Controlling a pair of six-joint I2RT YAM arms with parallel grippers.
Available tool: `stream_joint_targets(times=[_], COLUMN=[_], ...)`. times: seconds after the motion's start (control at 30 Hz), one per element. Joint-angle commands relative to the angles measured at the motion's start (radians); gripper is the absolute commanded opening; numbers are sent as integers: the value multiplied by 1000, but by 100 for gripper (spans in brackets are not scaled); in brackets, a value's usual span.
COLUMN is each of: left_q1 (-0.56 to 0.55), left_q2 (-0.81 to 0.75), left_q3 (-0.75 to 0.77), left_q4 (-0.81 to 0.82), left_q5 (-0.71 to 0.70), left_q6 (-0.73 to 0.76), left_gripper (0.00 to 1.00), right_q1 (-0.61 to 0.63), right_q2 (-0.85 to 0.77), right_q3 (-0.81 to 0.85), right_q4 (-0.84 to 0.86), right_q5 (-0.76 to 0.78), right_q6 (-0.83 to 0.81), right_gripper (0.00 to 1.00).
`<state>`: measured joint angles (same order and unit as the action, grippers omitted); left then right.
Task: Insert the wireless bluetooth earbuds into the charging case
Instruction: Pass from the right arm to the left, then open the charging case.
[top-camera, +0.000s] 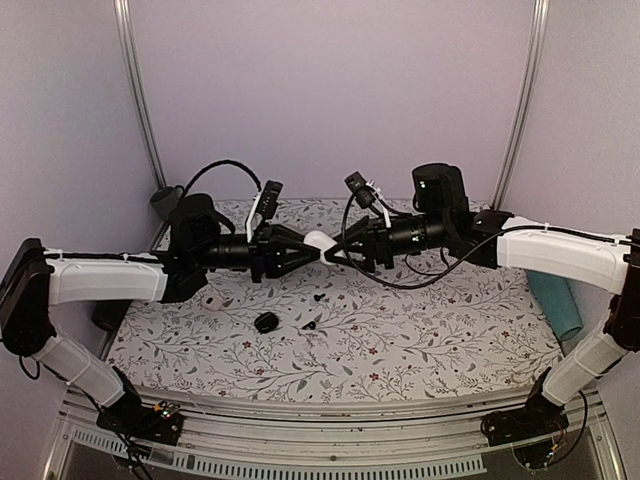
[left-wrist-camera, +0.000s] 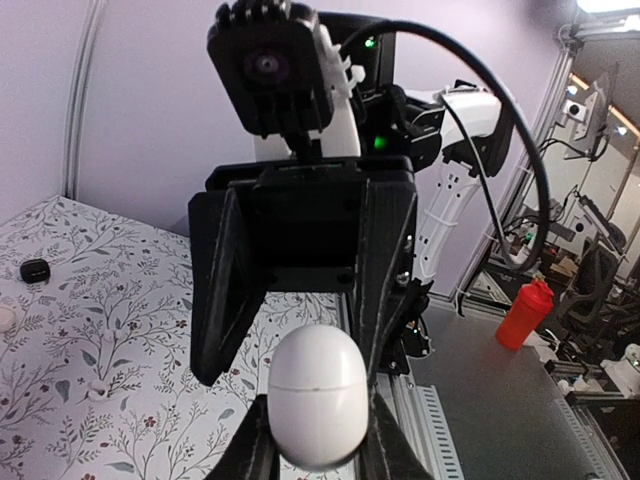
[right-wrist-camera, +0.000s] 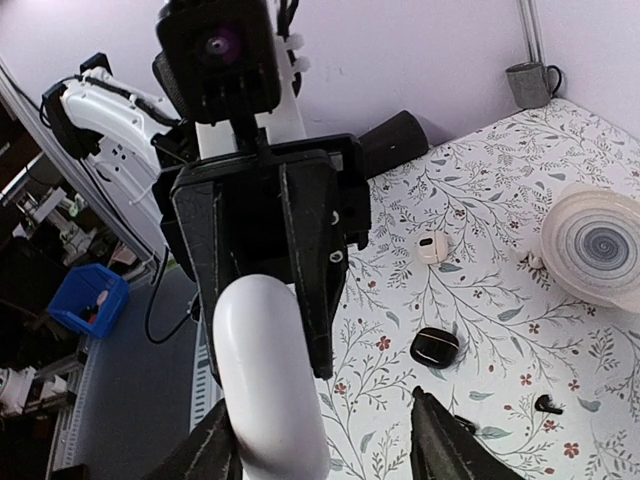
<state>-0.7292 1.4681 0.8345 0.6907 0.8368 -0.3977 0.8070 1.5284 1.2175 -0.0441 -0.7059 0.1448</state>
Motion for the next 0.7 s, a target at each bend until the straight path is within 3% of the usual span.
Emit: stream_joint_targets(times=[0.0, 0.17, 0.43, 0.67], left_q1=[-13, -13, -13, -12], left_q2=[-29, -28, -38, -57], left_q3=[-26, -47, -55, -61], left_q4=[144, 244, 301, 290], left_q5=[-32, -34, -30, -32], left_q6=[-58, -118, -154, -152], left_gripper=[0, 0, 0, 0], right_q1=[3, 3, -1, -11], right_q2=[-46, -68, -113, -118], right_q3=[-75, -127, -203, -211], right_q4=[181, 274, 400, 446], right_q5=[36, 93, 219, 196], right_q6=[106, 181, 296, 352], right_gripper=[63, 69, 70, 71])
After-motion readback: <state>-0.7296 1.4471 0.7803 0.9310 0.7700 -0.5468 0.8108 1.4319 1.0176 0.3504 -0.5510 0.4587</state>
